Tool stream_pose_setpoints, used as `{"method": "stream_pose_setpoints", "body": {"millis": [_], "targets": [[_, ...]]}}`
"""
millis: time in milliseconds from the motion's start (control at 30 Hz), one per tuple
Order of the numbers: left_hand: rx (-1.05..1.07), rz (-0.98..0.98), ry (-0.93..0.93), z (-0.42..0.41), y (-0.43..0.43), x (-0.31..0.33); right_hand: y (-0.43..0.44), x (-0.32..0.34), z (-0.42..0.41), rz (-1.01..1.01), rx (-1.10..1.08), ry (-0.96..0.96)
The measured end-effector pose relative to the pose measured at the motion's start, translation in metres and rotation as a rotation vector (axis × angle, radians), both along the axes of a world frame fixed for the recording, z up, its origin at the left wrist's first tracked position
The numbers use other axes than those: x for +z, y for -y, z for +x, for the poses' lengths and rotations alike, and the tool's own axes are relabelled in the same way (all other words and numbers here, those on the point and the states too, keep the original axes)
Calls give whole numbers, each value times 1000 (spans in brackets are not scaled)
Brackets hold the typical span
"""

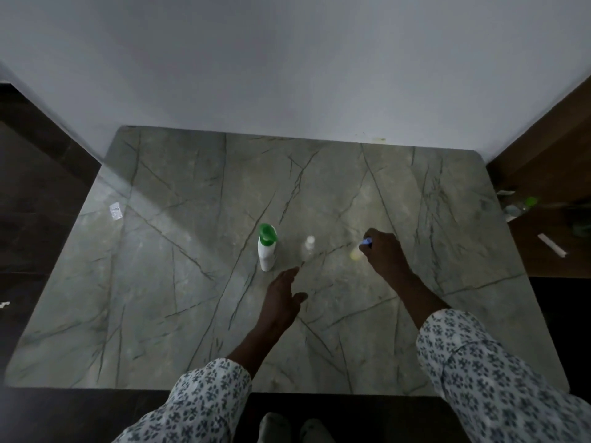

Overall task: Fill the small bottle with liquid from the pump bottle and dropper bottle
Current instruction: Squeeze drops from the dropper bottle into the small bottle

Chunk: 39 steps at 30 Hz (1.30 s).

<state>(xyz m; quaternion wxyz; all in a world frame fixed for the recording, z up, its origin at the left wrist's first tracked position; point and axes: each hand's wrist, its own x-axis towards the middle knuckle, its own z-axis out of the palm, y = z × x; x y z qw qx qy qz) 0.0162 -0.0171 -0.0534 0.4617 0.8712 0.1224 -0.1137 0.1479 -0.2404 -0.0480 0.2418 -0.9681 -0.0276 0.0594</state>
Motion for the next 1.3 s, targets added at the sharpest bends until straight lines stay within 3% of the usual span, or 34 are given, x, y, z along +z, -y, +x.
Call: {"method": "stream_pose_setpoints", "body": {"millis": [367, 533, 667, 733, 800, 933, 1100, 1300], "targets": [[20, 51, -43, 45, 15, -17, 8, -20, 0, 71, -31, -101], [121, 8, -5, 69, 26, -21, 12, -13, -7, 31, -91, -115], [153, 0, 54, 81, 28, -26, 4, 16, -37, 44, -164, 244], [127, 20, 81, 84, 28, -26, -10, 25, -53, 133, -62, 288], [89, 64, 99, 87, 30, -22, -25, 23, -60, 227, 32, 234], [2, 61, 194, 88, 37, 1, -52, 21, -46, 390, -57, 69], [-131, 75, 306, 84, 38, 31, -58, 40, -29, 501, -238, 38], [-74, -18, 317, 63, 35, 43, -59, 61, -34, 549, -179, 12]]}}
